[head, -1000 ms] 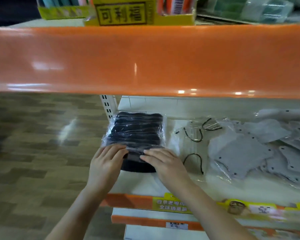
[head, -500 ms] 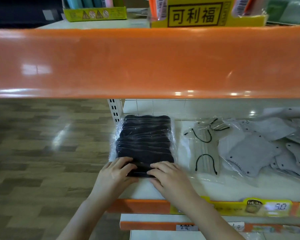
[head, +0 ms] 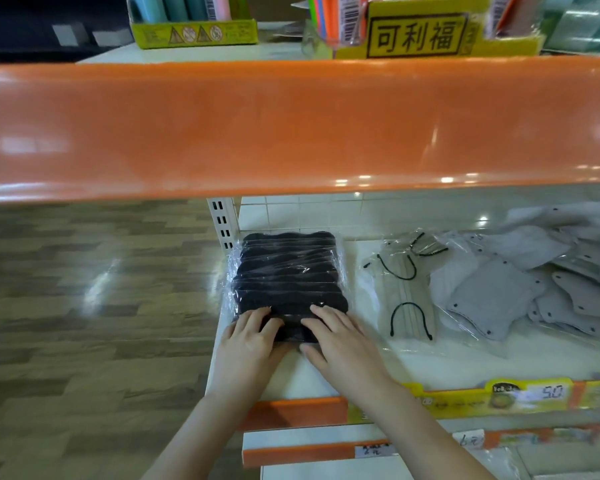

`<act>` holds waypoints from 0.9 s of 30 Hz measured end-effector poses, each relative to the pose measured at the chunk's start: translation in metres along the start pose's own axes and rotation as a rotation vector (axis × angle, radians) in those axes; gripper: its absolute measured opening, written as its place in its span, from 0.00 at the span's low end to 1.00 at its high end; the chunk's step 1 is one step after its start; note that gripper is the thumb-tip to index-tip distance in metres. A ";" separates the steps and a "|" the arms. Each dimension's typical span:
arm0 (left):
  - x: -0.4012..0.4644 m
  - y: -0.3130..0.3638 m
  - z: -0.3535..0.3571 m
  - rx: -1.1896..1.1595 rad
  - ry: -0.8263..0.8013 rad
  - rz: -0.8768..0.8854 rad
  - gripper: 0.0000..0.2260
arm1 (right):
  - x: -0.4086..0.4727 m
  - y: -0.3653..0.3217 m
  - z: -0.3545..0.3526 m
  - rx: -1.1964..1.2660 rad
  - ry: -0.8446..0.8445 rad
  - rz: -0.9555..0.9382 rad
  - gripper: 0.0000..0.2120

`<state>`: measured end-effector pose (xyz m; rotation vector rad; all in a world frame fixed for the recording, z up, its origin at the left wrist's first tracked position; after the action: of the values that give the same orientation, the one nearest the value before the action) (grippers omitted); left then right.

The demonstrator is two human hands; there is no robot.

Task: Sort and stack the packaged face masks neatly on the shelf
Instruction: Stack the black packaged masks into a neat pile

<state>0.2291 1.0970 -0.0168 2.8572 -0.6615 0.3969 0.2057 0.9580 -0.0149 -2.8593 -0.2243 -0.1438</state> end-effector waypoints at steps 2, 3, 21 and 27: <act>0.001 0.002 0.002 -0.006 -0.015 -0.008 0.20 | 0.001 0.002 0.003 0.035 -0.023 0.013 0.24; 0.001 0.003 0.002 -0.015 -0.014 -0.007 0.21 | 0.001 0.002 0.001 0.034 0.002 0.018 0.26; 0.053 -0.017 -0.023 -0.070 0.148 -0.270 0.07 | 0.050 0.012 -0.035 0.090 0.108 0.049 0.18; 0.070 -0.008 0.001 0.024 -0.107 -0.244 0.20 | 0.068 0.012 -0.016 -0.033 0.023 0.021 0.26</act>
<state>0.2932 1.0758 0.0021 2.9500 -0.3185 0.2174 0.2731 0.9519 0.0050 -2.8901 -0.1890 -0.1785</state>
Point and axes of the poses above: each hand's wrist, its own x-axis towards the middle knuckle, its own z-axis out of the palm, y = z × x, the point moved 7 cm from there along x, towards the middle knuckle, and after that the axes turned 4 degrees about z, right-handed, at the moved point
